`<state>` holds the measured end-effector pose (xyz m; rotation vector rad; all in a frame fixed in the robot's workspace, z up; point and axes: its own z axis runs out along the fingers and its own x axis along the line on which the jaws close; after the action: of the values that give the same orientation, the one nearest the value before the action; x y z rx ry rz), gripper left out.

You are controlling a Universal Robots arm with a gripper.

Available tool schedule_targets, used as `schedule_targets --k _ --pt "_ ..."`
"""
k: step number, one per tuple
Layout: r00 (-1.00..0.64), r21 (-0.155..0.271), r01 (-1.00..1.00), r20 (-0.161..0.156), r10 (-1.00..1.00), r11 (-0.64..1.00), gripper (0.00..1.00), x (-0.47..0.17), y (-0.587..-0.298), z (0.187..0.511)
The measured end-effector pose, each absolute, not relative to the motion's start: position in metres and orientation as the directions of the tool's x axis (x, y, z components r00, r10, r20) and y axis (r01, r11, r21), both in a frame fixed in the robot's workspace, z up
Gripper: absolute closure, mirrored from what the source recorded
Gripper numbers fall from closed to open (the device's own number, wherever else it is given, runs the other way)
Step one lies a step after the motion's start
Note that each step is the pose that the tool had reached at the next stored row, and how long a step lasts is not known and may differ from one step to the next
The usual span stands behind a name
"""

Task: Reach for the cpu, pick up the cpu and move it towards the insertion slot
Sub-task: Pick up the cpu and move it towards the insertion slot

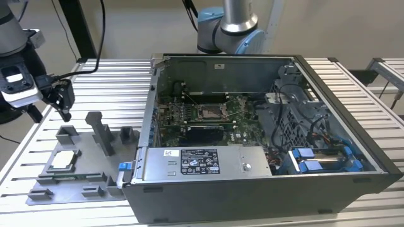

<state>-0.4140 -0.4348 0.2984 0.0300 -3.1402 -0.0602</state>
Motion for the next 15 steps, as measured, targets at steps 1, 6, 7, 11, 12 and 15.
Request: schedule_targets --k 1,6,7,11,12,15 --pt "-1.0 0.038 -0.019 0.0 -0.019 0.999 0.0 -0.414 -0.435 0.297" --pt "-1.0 0.038 -0.019 0.0 -0.019 0.999 0.0 -0.414 -0.435 0.292" --pt "-1.0 0.038 -0.019 0.0 -0.019 0.999 0.0 -0.414 -0.435 0.291" --pt "-1.0 0.038 -0.019 0.0 -0.019 0.999 0.0 -0.414 -0.435 0.286" --pt "-1.0 0.038 -0.019 0.0 -0.019 0.999 0.0 -0.414 -0.435 0.285" --pt "-1.0 0.038 -0.019 0.0 -0.019 0.999 0.0 -0.414 -0.435 0.283"
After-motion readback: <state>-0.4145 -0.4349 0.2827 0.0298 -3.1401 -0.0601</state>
